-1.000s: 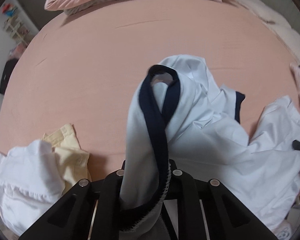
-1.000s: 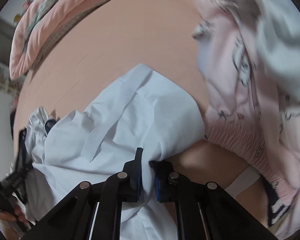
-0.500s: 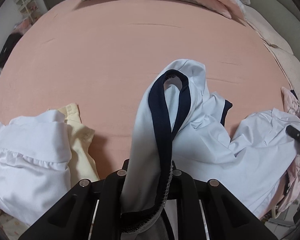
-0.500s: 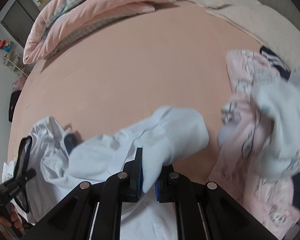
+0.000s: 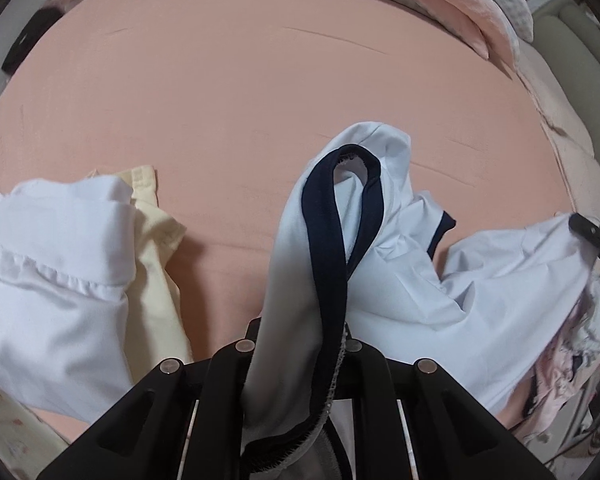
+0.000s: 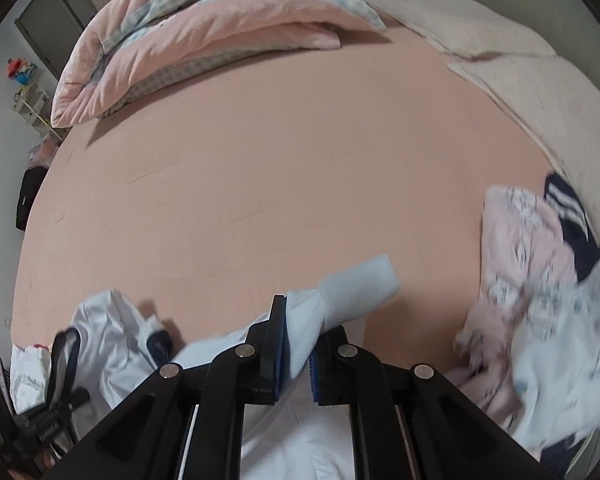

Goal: Fold clothes

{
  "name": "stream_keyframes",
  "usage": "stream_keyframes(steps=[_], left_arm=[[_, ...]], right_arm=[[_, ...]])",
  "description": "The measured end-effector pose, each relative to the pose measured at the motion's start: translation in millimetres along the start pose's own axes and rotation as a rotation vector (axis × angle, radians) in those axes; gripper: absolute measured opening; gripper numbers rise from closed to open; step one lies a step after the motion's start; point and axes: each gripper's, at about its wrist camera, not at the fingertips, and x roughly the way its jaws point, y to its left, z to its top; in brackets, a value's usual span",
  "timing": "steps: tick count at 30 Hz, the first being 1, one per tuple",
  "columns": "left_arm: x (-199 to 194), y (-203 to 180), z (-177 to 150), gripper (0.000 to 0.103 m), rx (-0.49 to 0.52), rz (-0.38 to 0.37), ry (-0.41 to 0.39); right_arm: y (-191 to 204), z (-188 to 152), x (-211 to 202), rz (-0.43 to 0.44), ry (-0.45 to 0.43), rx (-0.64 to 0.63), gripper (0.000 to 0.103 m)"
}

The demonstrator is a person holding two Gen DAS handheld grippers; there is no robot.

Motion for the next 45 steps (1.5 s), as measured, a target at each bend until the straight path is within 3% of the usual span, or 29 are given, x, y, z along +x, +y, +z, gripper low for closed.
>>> stream_keyframes(steps=[5, 14, 19, 24, 25, 27, 28, 29, 30, 31, 32, 38, 45], left_arm=[[-4, -9, -1, 0.01, 0.026, 0.002, -0.004], [-12, -20, -5, 0.009, 0.043, -0.023, 0.006], [-15, -55, -7, 0.009, 0.05, -0.019, 0.011], [-24, -51, -8, 0.01, 0.067, 0.014, 0.019], [-23, -53, -8, 0.01, 0.084, 0.042, 0.02], [-24, -56, -8, 0.012, 0.098, 0.066, 0.026], [-24, -57, -7, 0.017, 0.101, 0.072, 0.029], [-25, -58, -7, 0.024, 0.1, 0.076, 0.029], [-26, -59, -6, 0.048, 0.094, 0.078, 0.024], [-27, -61, -5, 0.079, 0.089, 0.082, 0.015], [-30, -62, -5, 0.089, 0.086, 0.089, 0.004], [-56, -78, 2, 0.092, 0.114, 0.137, -0.072], [-80, -95, 5, 0.092, 0.166, 0.154, -0.107]], right_arm=[[9, 15, -8, 0.002, -0.001, -0.059, 0.007], [48, 54, 16, 0.036, 0.016, -0.088, 0.007], [57, 53, 22, 0.091, 0.053, -0.095, 0.007], [53, 44, 24, 0.093, 0.079, -0.078, 0.009], [51, 43, 21, 0.096, 0.081, -0.073, 0.014], [46, 39, 17, 0.102, 0.084, -0.063, 0.039], [44, 38, 14, 0.105, 0.086, -0.058, 0.056], [42, 36, 12, 0.108, 0.087, -0.053, 0.061], [40, 34, 9, 0.111, 0.089, -0.048, 0.061], [38, 33, 7, 0.114, 0.091, -0.042, 0.063], [35, 31, 5, 0.117, 0.092, -0.037, 0.065], [22, 21, -10, 0.134, 0.102, -0.006, 0.066], [-10, 3, -42, 0.14, 0.087, 0.032, 0.067]])
